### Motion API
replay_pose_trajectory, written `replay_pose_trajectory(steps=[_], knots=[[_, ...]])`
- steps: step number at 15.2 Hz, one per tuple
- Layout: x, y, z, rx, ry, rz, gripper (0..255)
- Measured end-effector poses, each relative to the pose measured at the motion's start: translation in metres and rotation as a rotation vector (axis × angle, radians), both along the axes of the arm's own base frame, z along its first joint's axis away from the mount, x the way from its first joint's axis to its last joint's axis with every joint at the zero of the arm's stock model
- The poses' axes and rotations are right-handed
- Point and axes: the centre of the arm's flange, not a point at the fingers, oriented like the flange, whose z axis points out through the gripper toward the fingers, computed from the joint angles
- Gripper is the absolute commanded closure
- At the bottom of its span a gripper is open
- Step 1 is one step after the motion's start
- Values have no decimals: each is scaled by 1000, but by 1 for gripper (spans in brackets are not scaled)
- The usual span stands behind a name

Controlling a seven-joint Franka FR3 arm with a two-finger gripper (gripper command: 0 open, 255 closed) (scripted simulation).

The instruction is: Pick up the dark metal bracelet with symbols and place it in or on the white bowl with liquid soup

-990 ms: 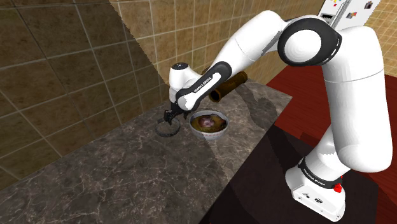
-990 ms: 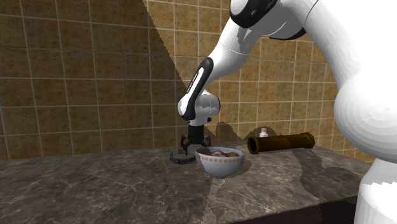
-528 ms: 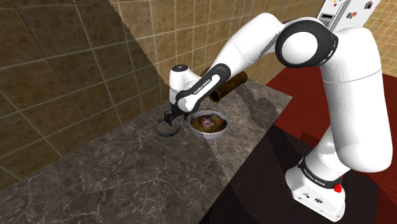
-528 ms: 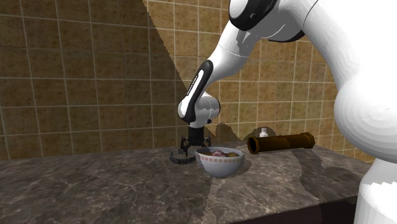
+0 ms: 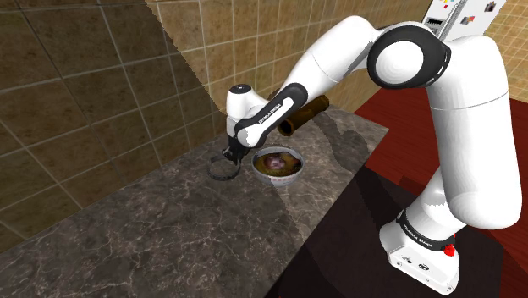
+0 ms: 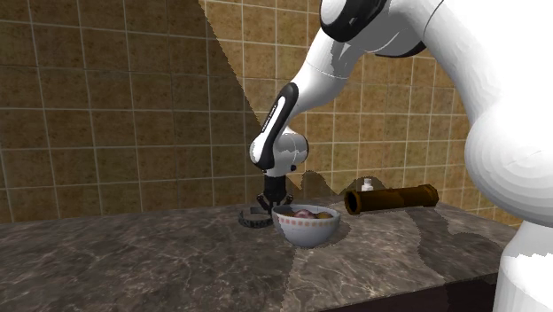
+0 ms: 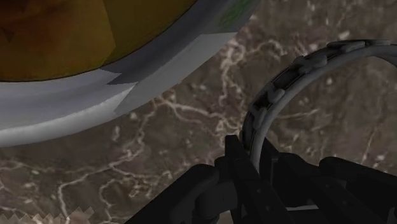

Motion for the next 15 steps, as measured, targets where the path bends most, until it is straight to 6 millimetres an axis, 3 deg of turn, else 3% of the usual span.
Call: replay_pose_trajectory(steps=[5,15], knots=[[-1,6,4,4,2,7,255],[-2,7,55,4,3,8,255]])
